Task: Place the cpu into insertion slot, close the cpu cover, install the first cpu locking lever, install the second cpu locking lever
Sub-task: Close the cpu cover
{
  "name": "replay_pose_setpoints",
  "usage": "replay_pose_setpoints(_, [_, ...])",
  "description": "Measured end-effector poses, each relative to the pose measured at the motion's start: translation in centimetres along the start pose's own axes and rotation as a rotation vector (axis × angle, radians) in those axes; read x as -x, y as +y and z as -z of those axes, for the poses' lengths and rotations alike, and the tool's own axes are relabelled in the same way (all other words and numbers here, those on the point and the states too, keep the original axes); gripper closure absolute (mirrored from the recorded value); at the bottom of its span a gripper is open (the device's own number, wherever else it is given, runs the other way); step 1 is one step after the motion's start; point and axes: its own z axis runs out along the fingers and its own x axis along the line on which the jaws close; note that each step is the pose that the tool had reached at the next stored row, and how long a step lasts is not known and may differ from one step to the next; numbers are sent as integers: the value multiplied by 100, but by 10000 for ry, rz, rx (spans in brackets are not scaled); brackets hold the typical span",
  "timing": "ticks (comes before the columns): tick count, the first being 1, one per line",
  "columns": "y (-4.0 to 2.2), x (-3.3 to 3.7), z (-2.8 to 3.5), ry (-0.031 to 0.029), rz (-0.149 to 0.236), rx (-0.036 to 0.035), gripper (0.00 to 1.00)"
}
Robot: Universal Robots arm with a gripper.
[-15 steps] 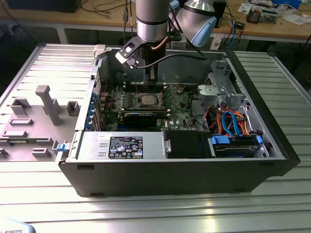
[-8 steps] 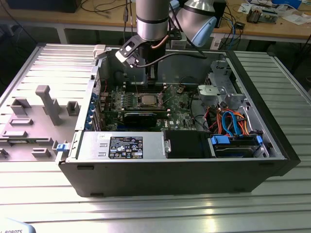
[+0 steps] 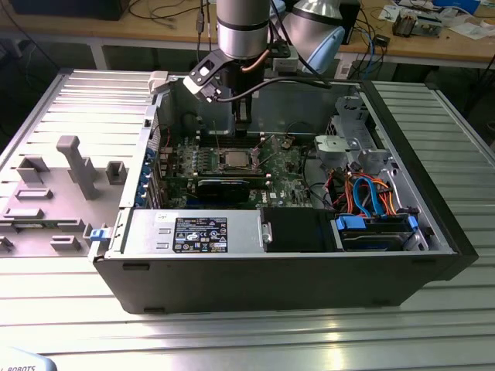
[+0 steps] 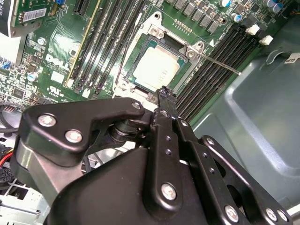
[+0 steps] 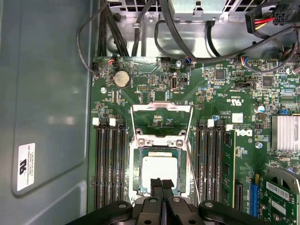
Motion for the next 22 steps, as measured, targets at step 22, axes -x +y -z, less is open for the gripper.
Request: replay_pose_setpoints(22, [16, -4, 101, -8, 0, -1, 89])
